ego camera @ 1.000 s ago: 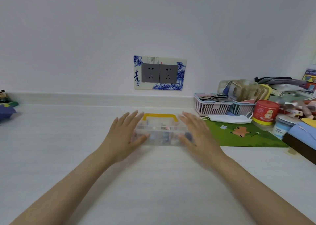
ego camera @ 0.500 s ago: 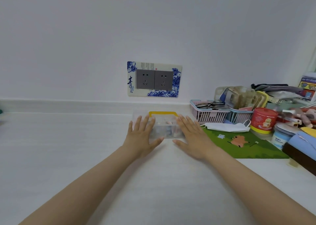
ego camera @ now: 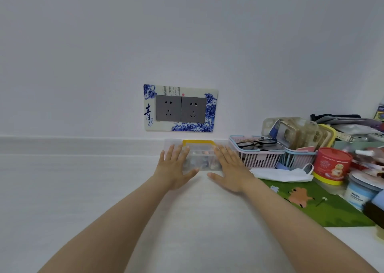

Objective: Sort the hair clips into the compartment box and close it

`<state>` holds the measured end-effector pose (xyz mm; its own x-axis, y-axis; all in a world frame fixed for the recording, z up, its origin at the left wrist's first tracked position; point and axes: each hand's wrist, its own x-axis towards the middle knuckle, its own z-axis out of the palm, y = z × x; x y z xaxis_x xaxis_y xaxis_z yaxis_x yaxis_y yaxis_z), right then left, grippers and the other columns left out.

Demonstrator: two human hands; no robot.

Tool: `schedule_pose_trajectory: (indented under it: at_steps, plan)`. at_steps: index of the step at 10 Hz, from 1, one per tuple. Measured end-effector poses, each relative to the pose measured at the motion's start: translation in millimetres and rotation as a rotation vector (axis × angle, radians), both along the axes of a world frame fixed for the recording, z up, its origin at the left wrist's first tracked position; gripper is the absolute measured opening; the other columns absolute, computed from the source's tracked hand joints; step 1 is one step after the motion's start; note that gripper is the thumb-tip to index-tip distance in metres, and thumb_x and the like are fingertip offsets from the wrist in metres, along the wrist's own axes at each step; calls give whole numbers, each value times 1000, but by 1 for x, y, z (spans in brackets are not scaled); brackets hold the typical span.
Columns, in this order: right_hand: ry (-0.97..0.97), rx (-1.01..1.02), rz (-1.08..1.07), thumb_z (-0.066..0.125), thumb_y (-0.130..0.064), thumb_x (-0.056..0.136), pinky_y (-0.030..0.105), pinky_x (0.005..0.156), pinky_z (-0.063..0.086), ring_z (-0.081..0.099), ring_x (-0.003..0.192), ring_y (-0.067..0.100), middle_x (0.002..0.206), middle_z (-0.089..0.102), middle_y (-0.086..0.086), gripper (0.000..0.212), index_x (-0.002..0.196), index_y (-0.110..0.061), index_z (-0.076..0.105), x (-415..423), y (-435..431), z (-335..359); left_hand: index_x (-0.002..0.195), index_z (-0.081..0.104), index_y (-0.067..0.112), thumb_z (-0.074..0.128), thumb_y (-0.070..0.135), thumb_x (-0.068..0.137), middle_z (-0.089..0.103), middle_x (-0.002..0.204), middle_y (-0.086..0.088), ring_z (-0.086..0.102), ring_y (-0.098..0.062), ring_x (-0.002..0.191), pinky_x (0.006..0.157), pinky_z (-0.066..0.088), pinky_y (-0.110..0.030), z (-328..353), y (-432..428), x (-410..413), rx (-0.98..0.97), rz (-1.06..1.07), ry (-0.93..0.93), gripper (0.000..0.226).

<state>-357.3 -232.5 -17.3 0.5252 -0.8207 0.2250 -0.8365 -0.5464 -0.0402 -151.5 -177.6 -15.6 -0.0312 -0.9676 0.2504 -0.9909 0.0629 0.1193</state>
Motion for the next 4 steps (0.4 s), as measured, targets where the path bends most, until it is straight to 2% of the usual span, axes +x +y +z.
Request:
schedule_pose_trajectory:
  at_steps: [2, 4]
  plan:
    - [-8, -18, -6, 34, -62, 90, 35, 118, -12, -23, 144, 18, 158, -22, -2, 87, 147, -22, -18, 1, -20, -3, 148, -10, 26, 26, 66, 88, -13, 159, -1, -17, -23, 145, 117, -9, -45, -2, -17, 0, -22, 8, -21, 80]
    - [-15, -1, -19, 37, -53, 93, 35, 117, -11, -19, 145, 19, 158, -21, -3, 83, 148, -21, -17, 4, -12, 8, 147, -15, 25, 23, 65, 89, -20, 158, -2, -18, -23, 145, 117, -7, -44, 0, -12, 2, 11, 14, -67, 80]
